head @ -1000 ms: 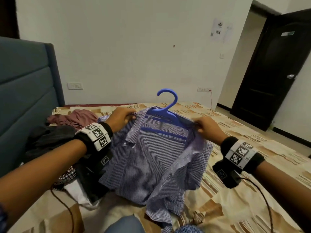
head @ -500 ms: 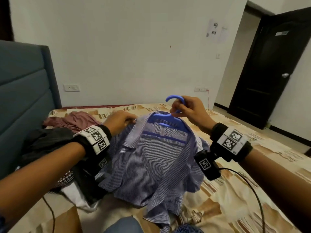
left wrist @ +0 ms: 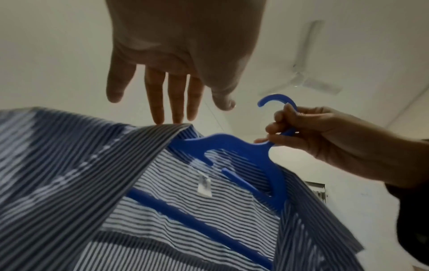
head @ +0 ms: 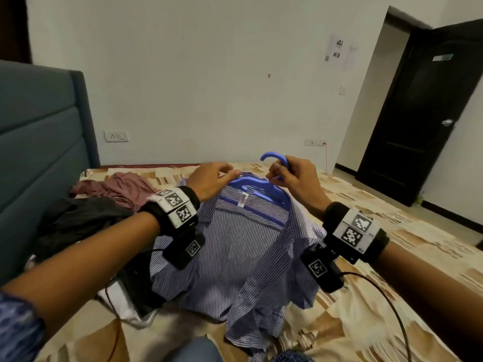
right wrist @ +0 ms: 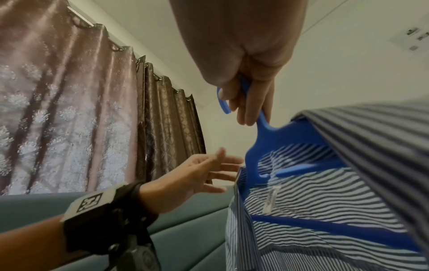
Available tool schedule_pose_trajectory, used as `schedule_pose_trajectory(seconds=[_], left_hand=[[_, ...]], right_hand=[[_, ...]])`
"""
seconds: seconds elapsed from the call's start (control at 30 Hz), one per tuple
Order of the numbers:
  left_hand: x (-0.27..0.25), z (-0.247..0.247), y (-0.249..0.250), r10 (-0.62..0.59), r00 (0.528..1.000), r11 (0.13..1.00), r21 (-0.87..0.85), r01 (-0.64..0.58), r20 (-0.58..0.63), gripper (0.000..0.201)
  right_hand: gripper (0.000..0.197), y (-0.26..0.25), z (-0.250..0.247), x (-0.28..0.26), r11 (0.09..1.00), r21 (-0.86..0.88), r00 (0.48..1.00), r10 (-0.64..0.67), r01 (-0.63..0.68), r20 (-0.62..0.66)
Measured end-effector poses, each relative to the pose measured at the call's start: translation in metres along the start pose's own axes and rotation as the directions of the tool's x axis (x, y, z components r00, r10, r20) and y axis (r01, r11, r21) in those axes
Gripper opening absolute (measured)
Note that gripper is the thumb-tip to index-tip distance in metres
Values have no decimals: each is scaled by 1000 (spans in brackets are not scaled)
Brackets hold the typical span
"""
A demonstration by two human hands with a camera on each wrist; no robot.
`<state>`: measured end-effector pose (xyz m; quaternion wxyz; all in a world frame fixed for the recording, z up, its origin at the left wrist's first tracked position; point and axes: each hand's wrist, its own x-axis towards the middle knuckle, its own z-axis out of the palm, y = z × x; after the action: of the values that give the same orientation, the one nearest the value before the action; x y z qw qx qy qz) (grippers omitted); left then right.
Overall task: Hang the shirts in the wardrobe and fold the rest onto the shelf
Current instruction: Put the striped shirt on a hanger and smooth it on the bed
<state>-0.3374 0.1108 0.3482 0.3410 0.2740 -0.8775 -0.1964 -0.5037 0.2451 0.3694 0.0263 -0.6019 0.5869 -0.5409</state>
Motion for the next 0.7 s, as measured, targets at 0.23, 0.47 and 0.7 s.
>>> schedule_pose_trajectory(seconds=[0.23,0.47,0.7], left_hand=[[13,-2,4,-6,992,958,285,-30,124,23],[-3,4,-11,361,919,893,224,-390,162,42],[-20,9,-24,103,945,987,86,-136,310,70]], right_hand=[[17,-4,4,-3,999,-8,999,-44,44,17],[14,2,5,-4,995,-77,986,-79,69,-145],[19,7,4,-2,1000,-12,982,-11,9,-188]])
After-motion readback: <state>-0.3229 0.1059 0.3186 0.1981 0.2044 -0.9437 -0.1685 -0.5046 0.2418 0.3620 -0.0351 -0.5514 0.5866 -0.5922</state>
